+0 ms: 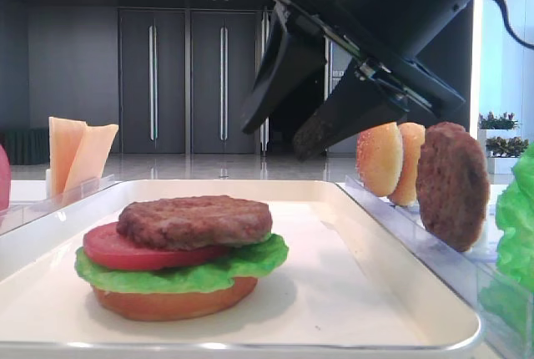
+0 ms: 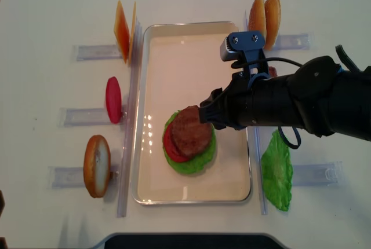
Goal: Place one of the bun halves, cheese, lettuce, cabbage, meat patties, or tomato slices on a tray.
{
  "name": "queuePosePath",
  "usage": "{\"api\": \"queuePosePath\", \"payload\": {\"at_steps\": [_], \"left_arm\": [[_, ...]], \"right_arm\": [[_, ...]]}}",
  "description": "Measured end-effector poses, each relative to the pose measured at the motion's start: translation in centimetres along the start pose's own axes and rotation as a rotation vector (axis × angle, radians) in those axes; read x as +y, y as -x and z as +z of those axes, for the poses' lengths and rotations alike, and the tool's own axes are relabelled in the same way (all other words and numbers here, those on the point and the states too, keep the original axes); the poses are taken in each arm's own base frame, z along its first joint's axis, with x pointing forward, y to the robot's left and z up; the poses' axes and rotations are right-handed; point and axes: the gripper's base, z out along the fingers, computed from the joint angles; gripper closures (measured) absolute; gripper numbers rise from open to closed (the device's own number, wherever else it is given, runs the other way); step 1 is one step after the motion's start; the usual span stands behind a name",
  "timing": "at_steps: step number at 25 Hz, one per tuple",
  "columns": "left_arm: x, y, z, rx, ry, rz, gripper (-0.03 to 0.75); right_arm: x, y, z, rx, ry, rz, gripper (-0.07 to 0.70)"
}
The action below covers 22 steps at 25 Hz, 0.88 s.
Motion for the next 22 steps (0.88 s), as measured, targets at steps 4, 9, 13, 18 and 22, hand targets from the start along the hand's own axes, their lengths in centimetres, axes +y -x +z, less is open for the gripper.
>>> {"api": "queuePosePath", "payload": {"at_steps": [4, 9, 13, 18, 22], "left_arm": [[0.0, 0.0, 0.0, 0.0, 0.0, 0.0, 0.388], [0.0, 0.0, 0.0, 0.0, 0.0, 0.0, 0.388], [0.0, 0.0, 0.0, 0.0, 0.0, 0.0, 0.388], [0.0, 0.0, 0.0, 0.0, 0.0, 0.0, 0.388], [0.0, 0.0, 0.0, 0.0, 0.0, 0.0, 0.388]], "right_arm": [[0.2, 0.2, -0.6, -0.007, -0.003, -0.066, 0.269], [0.5, 0.4, -1.8, -0.01, -0.01, -0.168, 0.269], [-0.1, 0.2, -3.2, 0.063, -0.044, -0.203, 0.269], [-3.8, 0.1, -6.2, 0.262, -0.266, -0.11, 0.272], [-7.2, 0.8, -10.2, 0.321, -0.478, 0.011, 0.309]]}}
